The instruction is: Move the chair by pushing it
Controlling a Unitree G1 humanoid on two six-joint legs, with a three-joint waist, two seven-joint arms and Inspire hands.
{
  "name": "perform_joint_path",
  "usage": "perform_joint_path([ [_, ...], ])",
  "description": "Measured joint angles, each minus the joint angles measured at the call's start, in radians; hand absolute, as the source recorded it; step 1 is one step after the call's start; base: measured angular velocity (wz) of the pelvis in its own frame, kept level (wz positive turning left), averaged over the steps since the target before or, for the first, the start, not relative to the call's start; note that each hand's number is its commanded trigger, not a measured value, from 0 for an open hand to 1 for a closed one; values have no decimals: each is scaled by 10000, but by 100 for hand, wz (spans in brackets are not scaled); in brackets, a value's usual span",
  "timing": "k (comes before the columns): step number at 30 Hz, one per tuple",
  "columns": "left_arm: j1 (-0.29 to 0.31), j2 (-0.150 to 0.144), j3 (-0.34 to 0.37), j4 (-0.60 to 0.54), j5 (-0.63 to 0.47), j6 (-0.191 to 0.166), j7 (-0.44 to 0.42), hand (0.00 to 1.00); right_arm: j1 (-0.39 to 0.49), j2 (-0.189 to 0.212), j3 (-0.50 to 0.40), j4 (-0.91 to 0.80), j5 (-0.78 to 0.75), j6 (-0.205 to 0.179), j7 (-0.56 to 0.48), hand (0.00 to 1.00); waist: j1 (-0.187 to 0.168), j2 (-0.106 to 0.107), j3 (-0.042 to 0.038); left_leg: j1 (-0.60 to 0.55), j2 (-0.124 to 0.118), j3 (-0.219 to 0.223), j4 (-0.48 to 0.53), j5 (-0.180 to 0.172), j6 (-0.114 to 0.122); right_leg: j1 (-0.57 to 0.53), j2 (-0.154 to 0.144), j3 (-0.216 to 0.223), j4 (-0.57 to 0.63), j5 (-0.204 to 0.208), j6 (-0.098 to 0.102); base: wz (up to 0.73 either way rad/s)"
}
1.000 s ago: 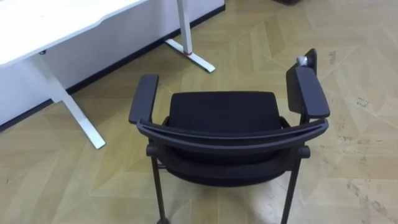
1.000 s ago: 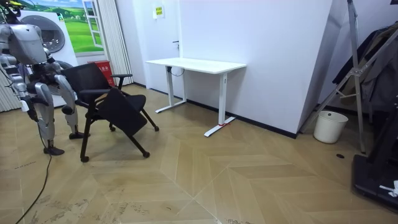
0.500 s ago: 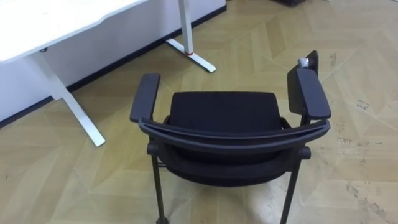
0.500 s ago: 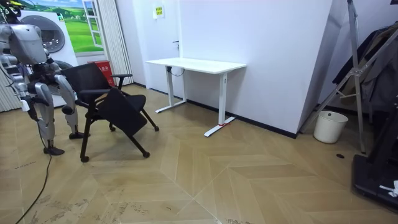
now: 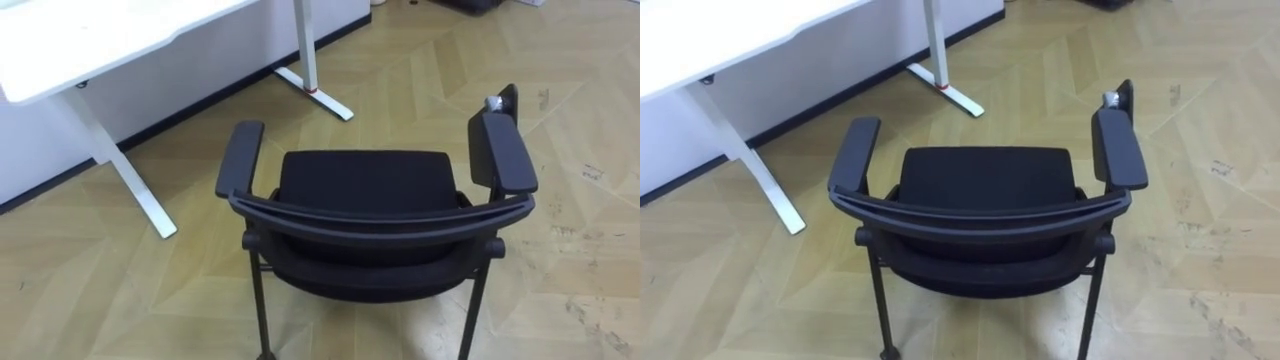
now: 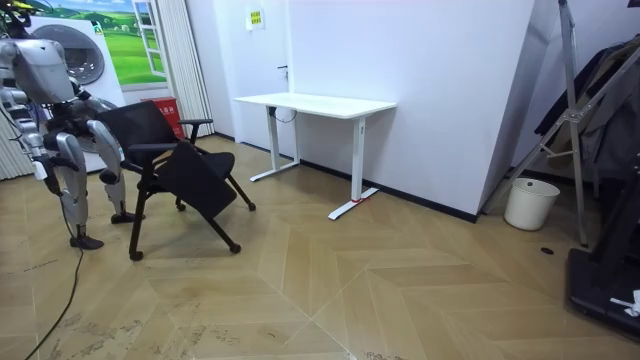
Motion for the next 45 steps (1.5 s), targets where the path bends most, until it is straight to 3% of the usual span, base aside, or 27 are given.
perform_joint_path([
  [2, -428, 184, 55, -69, 477, -6, 339, 0, -12, -68, -75, -2, -24, 0, 24, 0, -8, 61, 3, 20, 0, -2, -20, 0, 0, -23, 0, 37, 55, 1, -2, 0],
  [6, -796, 197, 110, -915, 1605, -56, 866, 0, -54, -114, -78, 11, -47, 1, 42, 0, -30, 193, 62, 2, 2, -12, -24, -1, 1, -63, 2, 95, 106, 1, -2, 0],
  [11, -1000, 231, 28, -2515, 4136, -59, 1016, 0, -18, -211, -48, 9, -11, 10, 234, 0, -77, 316, -26, -158, 2, -8, 75, -8, 12, -171, -13, -26, 134, 8, -11, 2],
  [17, -1080, 377, -530, -3520, 6163, 86, 989, 0, -65, -212, 102, 45, -2, -2, 354, 0, -244, 332, -26, 65, 20, 29, 0, -10, 14, -25, 3, 152, 128, 8, -11, -4],
  [21, -1092, 377, -734, -4057, 6477, 302, 951, 0, -43, -206, 278, 50, -1, 10, 450, 0, -433, 345, -6, 58, 42, 60, 2, -8, 12, -64, 18, 218, 130, 17, -25, -5],
  [27, -1093, 421, -845, -5304, 8317, 279, 993, 0, -48, -208, 443, 59, 35, -7, 449, 0, -514, 253, 14, 38, 60, 221, -25, -11, 13, -184, 11, 402, 137, 18, -26, -8],
  [30, -1093, 431, -1223, -5587, 9098, 272, 1004, 0, -52, -205, 566, 96, 208, -8, 451, 0, -511, 202, 44, 38, 60, 239, -26, -19, 9, -192, 8, 437, 136, 18, -25, -2],
  [37, -1092, 458, -2278, -5875, 10458, 450, 999, 0, -183, -209, 825, 358, 411, -9, 653, 0, -549, 246, 10, 14, 57, 232, -32, -27, 7, -207, 10, 455, 115, 45, -22, 0],
  [45, -1091, 546, -3397, -5885, 10587, 486, 757, 0, -291, -233, 1229, 370, 753, -78, 748, 0, -755, 296, -28, 21, 53, 201, -27, -24, 12, -182, 10, 463, 124, 53, -20, 0],
])
